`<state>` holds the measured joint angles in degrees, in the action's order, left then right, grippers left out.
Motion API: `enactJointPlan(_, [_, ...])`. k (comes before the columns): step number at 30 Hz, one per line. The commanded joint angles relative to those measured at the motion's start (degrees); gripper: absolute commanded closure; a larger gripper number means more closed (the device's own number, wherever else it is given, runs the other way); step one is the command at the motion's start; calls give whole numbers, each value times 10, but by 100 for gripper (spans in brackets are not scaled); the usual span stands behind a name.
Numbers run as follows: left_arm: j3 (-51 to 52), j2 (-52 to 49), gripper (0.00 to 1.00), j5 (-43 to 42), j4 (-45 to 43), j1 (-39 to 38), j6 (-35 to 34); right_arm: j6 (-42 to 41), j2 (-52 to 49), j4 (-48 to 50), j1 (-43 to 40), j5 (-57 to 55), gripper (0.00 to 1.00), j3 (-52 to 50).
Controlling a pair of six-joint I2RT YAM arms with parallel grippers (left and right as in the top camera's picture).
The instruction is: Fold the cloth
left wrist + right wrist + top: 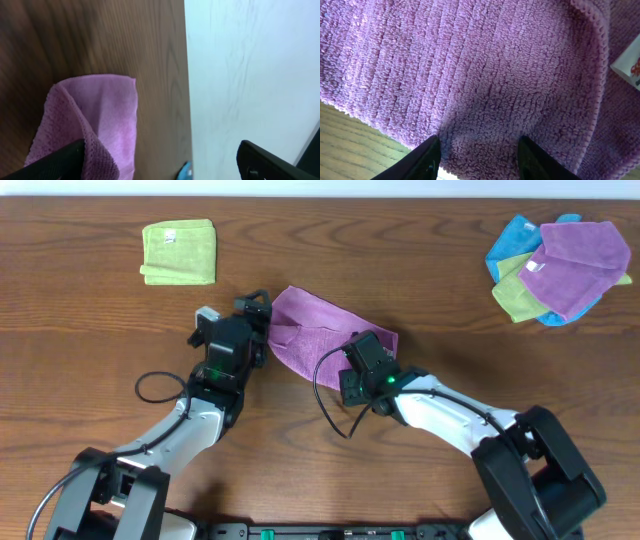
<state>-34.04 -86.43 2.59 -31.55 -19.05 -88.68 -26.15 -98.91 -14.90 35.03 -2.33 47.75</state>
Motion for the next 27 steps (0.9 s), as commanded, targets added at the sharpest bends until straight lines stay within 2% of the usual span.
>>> enactJointPlan(1, [1,-5,5,24,-2,8,-67,-17,-34,-23,3,8,50,-54])
enactJointPlan(5, [1,-5,5,71,-16,10,-139,-17,-34,-22,3,8,50,-65])
enactJointPlan(10, [1,-5,5,102,-70,24,-187,-17,-34,-22,3,8,50,-73])
enactJointPlan(15, [1,-5,5,20,-191,50,-179,-17,-34,-14,3,8,50,-73])
enactJointPlan(20, [1,-5,5,3,-212,53,-192,-17,-34,-4,3,8,50,-73])
enactJointPlan(22, [1,-5,5,-36,-200,54,-181,-17,-34,-3,3,8,50,-73])
enactJointPlan(27, [1,-5,1,-262,-145,73,-89,-17,-34,-3,3,9,49,-73])
